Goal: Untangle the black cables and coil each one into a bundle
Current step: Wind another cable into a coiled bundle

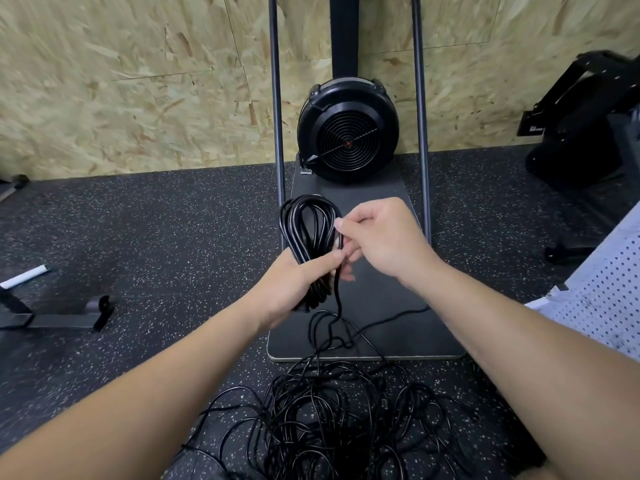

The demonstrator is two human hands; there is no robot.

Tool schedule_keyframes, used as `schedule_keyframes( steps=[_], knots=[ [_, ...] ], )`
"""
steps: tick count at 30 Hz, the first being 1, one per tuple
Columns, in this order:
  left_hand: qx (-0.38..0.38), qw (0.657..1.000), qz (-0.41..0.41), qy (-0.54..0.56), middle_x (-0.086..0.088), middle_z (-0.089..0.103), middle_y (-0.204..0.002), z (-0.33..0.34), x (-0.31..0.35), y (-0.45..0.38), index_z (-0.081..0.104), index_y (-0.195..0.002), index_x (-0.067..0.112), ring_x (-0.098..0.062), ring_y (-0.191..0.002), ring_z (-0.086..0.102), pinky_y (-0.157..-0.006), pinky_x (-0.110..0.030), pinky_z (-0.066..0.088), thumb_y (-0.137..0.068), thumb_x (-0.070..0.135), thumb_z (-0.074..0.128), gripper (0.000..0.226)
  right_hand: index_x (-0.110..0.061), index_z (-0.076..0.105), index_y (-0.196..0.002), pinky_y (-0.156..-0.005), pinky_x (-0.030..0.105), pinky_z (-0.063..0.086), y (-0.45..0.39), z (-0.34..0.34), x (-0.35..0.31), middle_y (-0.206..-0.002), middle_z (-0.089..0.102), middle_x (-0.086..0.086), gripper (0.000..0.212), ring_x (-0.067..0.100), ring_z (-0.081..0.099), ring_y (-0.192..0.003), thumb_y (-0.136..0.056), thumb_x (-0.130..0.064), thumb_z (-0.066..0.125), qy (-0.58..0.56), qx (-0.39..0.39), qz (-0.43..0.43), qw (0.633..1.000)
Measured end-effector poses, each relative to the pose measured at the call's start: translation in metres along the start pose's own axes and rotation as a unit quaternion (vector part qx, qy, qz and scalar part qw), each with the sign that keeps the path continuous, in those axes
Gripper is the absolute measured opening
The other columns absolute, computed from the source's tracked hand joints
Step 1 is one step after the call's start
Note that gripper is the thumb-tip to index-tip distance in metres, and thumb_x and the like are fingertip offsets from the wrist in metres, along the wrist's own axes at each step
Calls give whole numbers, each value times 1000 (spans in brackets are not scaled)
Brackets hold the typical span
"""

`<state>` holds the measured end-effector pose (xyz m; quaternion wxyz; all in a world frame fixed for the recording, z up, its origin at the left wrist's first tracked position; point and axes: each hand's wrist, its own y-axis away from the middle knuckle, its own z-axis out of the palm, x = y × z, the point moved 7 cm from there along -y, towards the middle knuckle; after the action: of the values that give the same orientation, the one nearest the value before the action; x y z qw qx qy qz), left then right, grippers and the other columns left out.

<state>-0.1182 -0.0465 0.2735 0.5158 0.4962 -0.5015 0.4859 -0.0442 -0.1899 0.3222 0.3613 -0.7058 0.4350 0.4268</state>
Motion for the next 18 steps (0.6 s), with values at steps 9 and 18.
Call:
schedule_keyframes(
  steps=[9, 18],
  knots=[
    [28, 998, -5, -60, -17, 67, -84, -4, -14, -6, 64, -97, -8, -35, -82, 70, -80, -44, 64, -108, 12, 67, 23, -23, 67, -66, -68, 43, 58, 4, -4, -20, -57, 64, -6, 39, 17, 63, -62, -99, -43, 68, 254, 55, -117, 958],
    [97, 993, 11, 65, -13, 57, -83, -13, 6, -6, 67, -90, 6, -21, -73, 55, -71, -36, 57, -110, 13, 64, 21, -29, 78, -107, -98, 44, 62, -7, 16, 26, -96, 82, -9, 26, 7, 78, -94, -98, -12, 60, 89, -97, -17, 991]
  ],
)
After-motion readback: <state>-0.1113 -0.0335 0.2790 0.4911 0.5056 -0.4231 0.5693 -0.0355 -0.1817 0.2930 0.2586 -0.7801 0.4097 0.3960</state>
